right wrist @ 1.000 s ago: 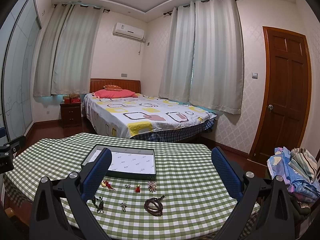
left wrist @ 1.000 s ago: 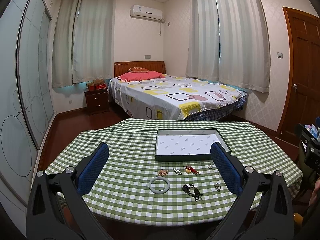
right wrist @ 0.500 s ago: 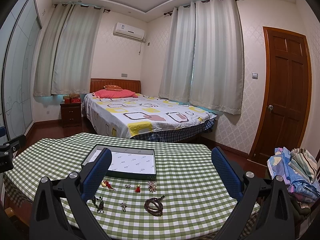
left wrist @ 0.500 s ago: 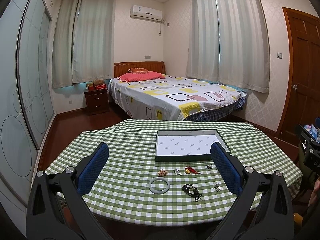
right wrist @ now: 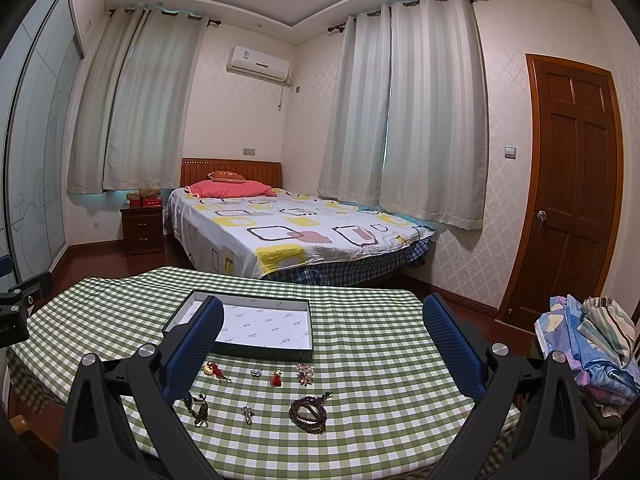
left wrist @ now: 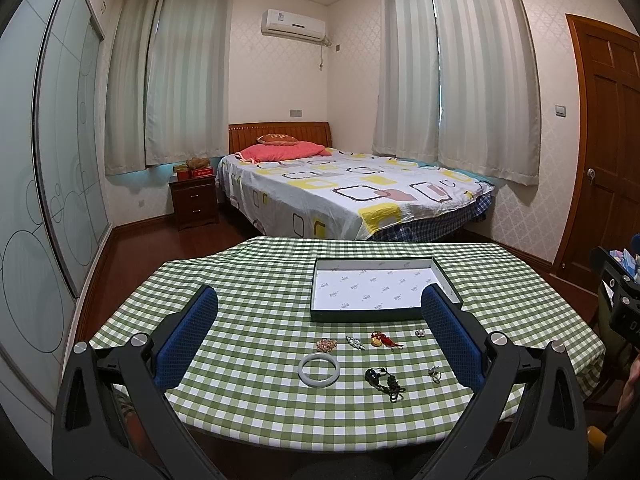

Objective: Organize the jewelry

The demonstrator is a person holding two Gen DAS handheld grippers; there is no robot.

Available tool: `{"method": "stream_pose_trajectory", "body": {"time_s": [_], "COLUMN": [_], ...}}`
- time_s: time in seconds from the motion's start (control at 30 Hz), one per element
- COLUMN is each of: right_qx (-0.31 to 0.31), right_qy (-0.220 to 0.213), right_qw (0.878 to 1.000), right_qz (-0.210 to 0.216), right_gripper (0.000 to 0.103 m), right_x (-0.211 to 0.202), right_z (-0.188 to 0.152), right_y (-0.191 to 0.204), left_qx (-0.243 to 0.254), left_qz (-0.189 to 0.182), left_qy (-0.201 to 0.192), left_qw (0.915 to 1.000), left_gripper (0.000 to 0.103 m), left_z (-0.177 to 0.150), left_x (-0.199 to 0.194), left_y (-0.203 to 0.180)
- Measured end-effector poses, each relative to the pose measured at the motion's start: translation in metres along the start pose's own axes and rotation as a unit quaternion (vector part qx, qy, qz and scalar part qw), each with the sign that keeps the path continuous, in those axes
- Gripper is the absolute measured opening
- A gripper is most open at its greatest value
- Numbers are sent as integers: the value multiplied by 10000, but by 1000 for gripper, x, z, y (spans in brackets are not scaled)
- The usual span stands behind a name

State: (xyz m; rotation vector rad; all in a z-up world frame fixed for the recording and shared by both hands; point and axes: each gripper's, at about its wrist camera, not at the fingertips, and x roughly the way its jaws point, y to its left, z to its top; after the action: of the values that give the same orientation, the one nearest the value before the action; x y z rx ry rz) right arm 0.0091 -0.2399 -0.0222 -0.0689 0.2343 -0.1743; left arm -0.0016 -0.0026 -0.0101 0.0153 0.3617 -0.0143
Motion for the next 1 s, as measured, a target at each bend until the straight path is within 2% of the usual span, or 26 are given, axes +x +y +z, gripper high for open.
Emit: {"method": "stream_pose_trajectory", "body": {"time_s": [0.77, 1.0], "right_qx": [-3, 56], "right_qy": [65, 34], "right_qw": [9999, 9998], "right_qz": [113, 213], "right_gripper": [97, 97], "right_x": [11, 24], "right_z": [-8, -17], "right_y": [4, 5], "left_qx": [-34, -126], "left_qz": [9, -37], "left_qy": [114, 341], "left_qw": [9999, 9993], "left_gripper": [99, 99], "left_z": [-4, -12], "left_x": [11, 33], "left_y": [5, 7]}}
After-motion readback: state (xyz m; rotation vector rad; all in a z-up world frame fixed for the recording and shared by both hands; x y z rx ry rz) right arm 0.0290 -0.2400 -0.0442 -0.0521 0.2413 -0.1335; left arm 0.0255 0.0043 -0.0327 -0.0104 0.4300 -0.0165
